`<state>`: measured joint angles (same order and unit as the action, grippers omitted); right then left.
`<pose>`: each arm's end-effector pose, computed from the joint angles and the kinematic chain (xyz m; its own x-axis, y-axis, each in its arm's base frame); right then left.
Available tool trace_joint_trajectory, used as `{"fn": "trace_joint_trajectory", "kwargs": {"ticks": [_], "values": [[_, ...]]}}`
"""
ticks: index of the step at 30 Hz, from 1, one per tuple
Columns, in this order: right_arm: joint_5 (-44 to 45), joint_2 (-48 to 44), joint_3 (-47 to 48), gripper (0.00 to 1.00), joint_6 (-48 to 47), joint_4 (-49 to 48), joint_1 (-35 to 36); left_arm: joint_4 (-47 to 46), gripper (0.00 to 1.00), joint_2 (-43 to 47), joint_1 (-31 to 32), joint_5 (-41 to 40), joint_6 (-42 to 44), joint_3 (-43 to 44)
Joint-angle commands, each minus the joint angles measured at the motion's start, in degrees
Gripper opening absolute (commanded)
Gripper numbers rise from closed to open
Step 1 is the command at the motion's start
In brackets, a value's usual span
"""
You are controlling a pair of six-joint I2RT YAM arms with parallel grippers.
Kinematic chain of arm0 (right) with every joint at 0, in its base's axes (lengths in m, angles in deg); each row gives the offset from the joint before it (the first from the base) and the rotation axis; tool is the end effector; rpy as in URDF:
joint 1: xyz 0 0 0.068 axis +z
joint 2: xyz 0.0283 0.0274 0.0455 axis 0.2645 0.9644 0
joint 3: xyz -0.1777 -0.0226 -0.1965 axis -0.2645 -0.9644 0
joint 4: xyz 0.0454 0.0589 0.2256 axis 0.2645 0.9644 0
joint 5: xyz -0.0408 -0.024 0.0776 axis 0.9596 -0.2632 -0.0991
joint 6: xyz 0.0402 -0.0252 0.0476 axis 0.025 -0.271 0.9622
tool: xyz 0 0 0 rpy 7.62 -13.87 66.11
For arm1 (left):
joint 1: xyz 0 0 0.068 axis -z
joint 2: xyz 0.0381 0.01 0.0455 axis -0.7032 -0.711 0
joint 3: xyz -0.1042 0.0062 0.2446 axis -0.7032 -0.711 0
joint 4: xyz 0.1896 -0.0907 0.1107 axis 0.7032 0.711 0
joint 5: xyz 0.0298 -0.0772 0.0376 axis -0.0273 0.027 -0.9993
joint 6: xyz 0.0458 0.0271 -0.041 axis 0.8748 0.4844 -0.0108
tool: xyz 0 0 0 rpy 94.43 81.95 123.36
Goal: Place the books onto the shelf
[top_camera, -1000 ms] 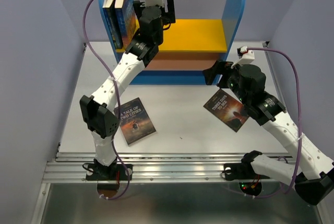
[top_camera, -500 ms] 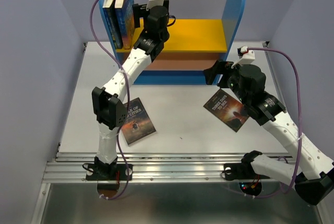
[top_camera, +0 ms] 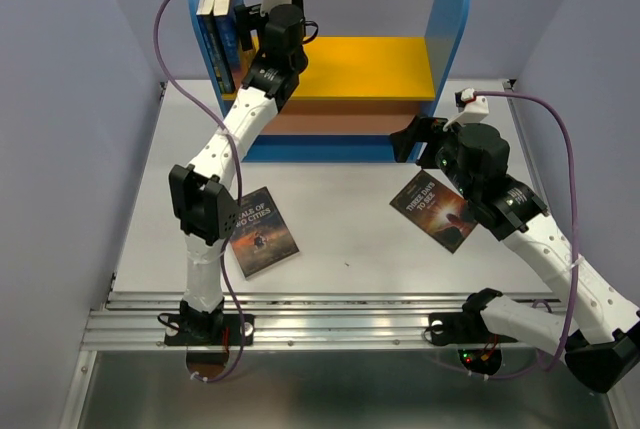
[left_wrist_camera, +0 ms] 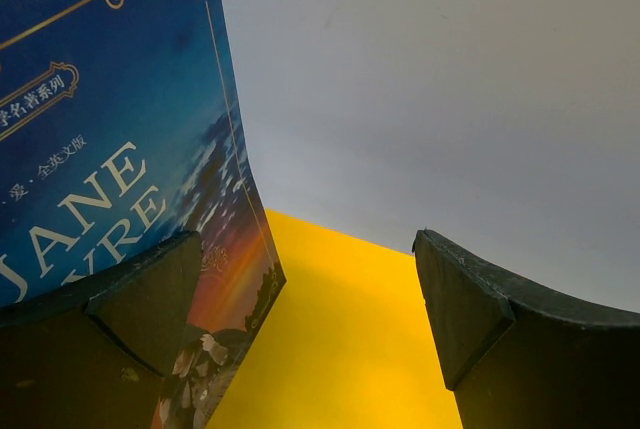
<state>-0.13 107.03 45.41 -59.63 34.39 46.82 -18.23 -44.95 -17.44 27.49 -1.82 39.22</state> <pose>0.1911 0.1011 0.3861 -0.2759 0.2831 -0.9185 -0.2012 0.9175 0.3432 0.4225 -0.1741 0.4522 0.1361 -0.0145 -0.9906 -0.3243 0.9441 -0.0584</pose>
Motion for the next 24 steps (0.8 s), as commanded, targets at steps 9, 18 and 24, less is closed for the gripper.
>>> {"fn": "trace_joint_trajectory", "kwargs": {"ticks": [9,18,24], "values": [[1.01,-0.52,1.62,1.0,-0.81,-1.04,-0.2,-0.97,0.99,5.45,-2.9,-1.4,-1.9,-4.42],[0.92,-0.52,1.27,1.0,-0.81,-0.95,-0.2,-1.85,0.99,10.9,-4.83,10.02,-6.38,-10.39],[1.01,-0.7,1.36,1.0,-0.9,-1.04,-0.2,-2.99,0.99,13.19,-5.8,12.75,-6.65,-12.68]]}}
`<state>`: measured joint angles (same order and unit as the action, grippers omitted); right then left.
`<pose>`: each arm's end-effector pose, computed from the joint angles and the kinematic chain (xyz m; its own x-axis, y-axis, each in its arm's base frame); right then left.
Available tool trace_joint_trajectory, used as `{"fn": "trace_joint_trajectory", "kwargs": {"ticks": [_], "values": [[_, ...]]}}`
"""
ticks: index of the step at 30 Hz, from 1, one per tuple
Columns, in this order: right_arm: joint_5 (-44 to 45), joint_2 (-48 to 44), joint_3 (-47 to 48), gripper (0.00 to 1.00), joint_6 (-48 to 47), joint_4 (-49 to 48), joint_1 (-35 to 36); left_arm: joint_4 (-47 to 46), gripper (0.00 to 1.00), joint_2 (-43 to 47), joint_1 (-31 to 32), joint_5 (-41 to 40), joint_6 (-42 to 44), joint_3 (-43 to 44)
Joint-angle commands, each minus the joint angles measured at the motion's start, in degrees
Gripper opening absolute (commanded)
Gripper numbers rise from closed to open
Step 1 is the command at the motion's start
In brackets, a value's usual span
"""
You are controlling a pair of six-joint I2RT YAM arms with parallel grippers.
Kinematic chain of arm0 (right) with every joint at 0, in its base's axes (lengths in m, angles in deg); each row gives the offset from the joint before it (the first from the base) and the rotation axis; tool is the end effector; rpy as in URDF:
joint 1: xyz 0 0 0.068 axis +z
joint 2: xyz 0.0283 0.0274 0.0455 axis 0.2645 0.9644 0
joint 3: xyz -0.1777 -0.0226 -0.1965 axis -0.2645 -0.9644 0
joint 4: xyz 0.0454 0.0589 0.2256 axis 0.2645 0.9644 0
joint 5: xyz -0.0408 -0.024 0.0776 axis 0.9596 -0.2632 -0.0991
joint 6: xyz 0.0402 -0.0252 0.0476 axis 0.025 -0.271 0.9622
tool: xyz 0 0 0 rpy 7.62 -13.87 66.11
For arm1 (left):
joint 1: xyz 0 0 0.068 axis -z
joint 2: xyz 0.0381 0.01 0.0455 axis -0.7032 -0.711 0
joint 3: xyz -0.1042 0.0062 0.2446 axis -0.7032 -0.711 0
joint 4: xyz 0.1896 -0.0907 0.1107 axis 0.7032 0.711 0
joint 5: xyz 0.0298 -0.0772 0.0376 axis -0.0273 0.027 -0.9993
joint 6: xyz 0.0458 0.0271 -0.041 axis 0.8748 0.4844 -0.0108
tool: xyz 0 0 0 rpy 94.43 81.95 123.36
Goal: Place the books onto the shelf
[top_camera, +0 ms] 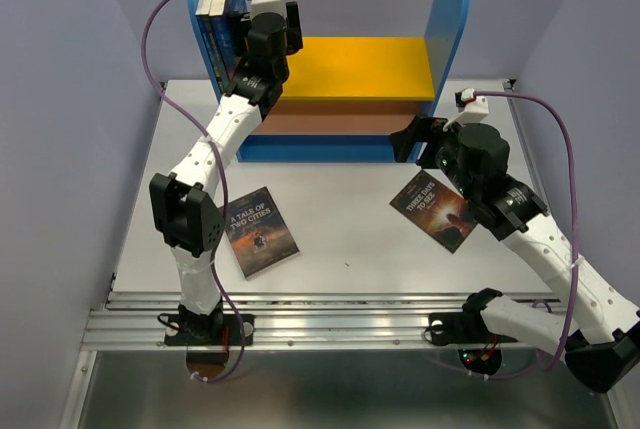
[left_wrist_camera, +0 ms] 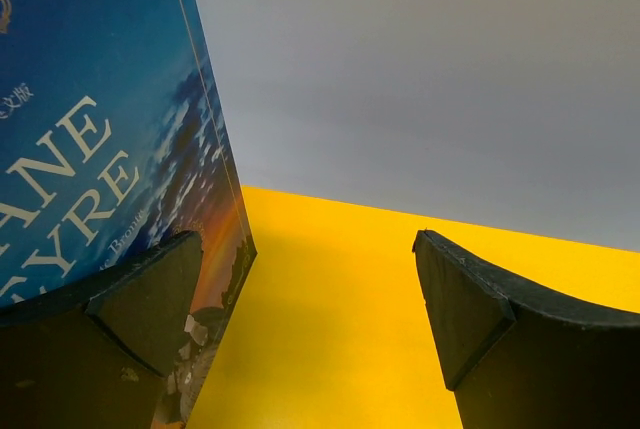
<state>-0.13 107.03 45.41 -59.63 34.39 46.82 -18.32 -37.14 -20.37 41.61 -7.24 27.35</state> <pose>0.1911 0.1011 0.3861 -0.2759 0.2831 -0.9185 -0.2012 0.9175 0.3432 0.4112 -0.1546 0.4444 0.1035 -0.0683 -0.9923 -0.1291 0.9883 -0.0815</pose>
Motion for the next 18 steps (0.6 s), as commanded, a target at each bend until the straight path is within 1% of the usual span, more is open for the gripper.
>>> {"fn": "trace_joint_trajectory", "kwargs": {"ticks": [1,18], "values": [[0.84,-0.7,1.36,1.0,-0.81,-1.04,-0.2,-3.08,0.99,5.65,-2.87,-1.19,-1.23,-1.25],[0.83,-0.78,1.36,1.0,-0.72,-1.13,-0.2,-4.04,0.99,7.85,-2.78,7.25,-2.54,-1.52]]}}
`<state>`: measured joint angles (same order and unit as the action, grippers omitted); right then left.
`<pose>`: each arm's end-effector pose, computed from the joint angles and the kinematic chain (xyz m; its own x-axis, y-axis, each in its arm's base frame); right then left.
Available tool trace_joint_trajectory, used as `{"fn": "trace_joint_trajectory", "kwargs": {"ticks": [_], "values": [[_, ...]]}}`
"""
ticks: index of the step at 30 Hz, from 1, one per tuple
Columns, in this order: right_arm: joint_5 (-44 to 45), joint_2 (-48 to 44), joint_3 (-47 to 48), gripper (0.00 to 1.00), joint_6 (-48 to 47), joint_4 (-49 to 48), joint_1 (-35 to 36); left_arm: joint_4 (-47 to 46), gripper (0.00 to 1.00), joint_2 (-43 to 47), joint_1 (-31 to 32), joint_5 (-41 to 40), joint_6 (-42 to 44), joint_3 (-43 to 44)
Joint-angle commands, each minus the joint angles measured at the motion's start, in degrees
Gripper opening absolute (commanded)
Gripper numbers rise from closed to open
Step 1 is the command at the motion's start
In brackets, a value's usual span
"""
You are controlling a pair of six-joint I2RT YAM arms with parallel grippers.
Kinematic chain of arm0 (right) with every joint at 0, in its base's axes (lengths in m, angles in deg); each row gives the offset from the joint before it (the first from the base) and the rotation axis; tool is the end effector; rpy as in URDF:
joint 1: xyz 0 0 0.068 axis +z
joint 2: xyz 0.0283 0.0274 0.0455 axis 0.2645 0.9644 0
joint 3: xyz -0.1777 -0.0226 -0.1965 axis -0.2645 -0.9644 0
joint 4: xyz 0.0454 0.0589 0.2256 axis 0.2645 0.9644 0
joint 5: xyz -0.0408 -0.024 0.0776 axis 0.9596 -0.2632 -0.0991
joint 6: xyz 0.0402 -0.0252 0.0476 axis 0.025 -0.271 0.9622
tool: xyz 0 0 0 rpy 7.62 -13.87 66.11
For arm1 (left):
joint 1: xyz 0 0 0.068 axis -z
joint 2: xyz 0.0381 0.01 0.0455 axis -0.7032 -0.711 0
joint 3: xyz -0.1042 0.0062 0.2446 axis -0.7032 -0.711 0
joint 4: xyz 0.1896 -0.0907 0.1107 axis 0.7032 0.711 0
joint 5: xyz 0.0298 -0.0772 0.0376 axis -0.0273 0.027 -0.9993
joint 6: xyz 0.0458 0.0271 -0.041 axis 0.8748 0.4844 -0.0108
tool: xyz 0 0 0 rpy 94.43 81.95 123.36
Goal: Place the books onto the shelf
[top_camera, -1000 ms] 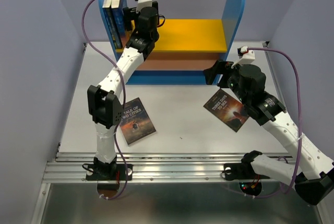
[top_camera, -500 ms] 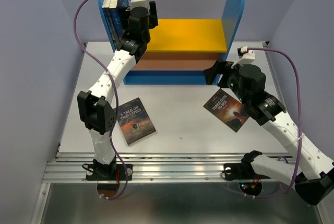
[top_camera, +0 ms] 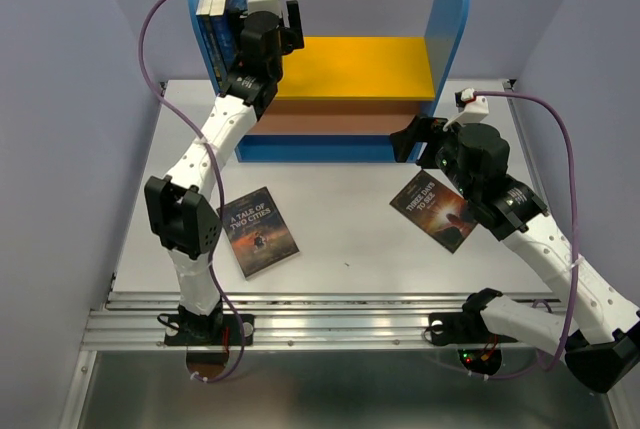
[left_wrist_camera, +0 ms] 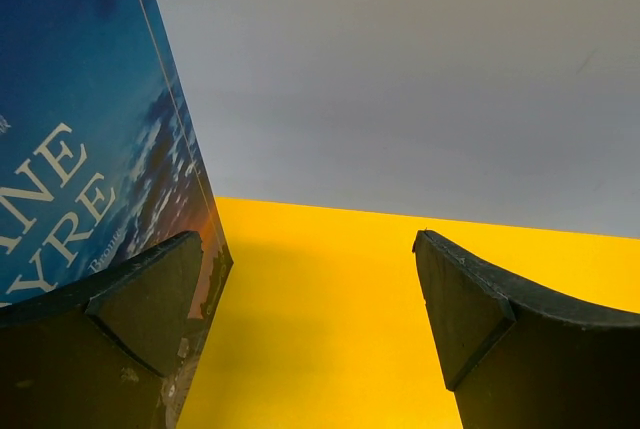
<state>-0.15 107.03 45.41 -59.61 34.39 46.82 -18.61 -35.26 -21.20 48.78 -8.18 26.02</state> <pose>0.1911 0.1011 0.3861 -0.2761 0.2834 -0.9184 -0.2014 0.9173 0.3436 0.4058 -0.1518 0.4512 0.1152 -0.0892 -0.9893 -0.0166 0.9957 -0.0917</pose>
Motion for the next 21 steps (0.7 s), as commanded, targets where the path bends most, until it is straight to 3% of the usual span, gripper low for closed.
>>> {"fn": "trace_joint_trajectory", "kwargs": {"ticks": [1,21], "values": [[0.86,-0.7,1.27,1.0,-0.74,-1.04,-0.2,-3.93,0.99,6.05,-1.95,0.34,-1.6,-0.27],[0.07,-0.35,1.44,1.0,-1.1,-0.95,-0.2,-4.55,0.99,12.2,-0.55,12.55,-1.6,-2.64]]}}
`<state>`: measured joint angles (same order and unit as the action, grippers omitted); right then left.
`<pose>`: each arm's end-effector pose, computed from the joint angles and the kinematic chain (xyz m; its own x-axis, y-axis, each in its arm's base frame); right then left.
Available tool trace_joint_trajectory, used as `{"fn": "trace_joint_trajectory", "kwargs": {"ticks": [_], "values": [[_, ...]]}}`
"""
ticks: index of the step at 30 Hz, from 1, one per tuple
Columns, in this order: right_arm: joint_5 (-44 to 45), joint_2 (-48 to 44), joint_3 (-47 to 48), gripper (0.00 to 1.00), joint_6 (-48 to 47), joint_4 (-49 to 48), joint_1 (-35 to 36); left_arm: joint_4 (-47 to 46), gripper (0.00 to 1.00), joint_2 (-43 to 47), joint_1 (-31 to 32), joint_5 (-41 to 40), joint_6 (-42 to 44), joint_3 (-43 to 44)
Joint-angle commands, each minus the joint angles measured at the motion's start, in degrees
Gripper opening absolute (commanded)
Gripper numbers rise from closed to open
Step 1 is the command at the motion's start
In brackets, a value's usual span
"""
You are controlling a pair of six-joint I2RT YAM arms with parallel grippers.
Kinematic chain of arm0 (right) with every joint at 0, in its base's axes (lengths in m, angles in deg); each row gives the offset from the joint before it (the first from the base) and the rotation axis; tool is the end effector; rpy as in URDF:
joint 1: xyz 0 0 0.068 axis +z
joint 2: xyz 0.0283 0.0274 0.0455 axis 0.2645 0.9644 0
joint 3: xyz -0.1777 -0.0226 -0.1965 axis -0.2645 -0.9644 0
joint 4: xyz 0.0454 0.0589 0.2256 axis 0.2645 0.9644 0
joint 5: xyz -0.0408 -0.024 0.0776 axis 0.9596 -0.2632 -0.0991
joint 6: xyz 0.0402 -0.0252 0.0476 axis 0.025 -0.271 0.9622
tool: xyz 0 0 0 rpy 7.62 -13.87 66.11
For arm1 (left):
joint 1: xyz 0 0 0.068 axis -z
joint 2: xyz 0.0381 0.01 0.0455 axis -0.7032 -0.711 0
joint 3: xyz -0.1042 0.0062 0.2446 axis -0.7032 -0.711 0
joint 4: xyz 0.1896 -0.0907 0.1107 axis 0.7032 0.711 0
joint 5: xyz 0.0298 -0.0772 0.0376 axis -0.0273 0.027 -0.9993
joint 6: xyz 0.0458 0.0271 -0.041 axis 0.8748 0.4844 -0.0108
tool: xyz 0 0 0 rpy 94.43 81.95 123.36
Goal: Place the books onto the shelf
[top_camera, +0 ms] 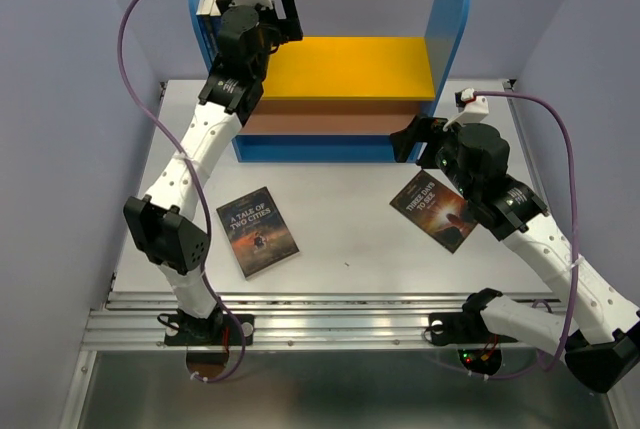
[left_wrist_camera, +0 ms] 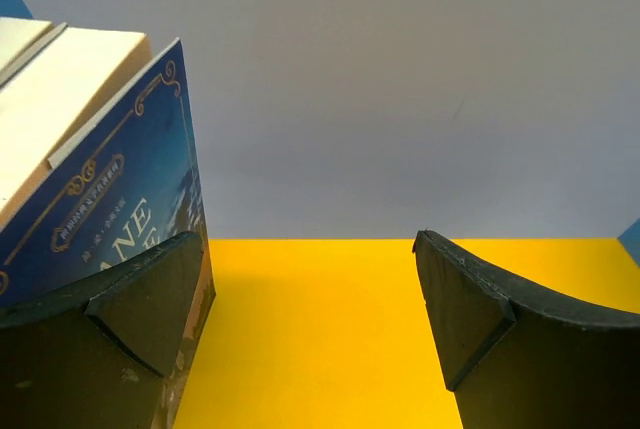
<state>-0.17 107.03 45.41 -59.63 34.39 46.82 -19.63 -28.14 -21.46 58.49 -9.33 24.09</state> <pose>0.1910 0.1011 0.3861 -0.2762 0.2831 -0.9185 -0.2018 0.9173 0.3434 0.3680 -0.1427 0.4917 0.2035 -0.1499 -0.9675 0.1593 0.9801 -0.1183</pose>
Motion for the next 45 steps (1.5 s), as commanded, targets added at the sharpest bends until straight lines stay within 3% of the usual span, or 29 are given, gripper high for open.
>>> {"fn": "trace_joint_trajectory", "kwargs": {"ticks": [1,26,33,39,45], "values": [[0.09,-0.35,1.44,1.0,-1.07,-1.04,-0.2,-3.61,0.99,5.52,-0.2,3.46,-0.62,-0.9],[-1.14,0.01,1.18,1.0,-1.16,-1.04,-0.2,-4.05,0.99,9.56,1.3,14.54,-2.03,3.58],[-2.11,0.01,1.27,1.0,-1.34,-1.04,-0.2,-4.14,0.99,14.3,2.44,19.64,-3.35,4.55],[-2.99,-1.22,0.83,1.0,-1.16,-1.04,-0.2,-4.05,0.99,24.05,5.16,19.47,-5.01,-4.84],[-0.8,-0.61,-0.4,1.0,1.29,2.98,-0.2,-8.09,0.99,38.99,6.83,17.87,-15.54,-28.03]]}}
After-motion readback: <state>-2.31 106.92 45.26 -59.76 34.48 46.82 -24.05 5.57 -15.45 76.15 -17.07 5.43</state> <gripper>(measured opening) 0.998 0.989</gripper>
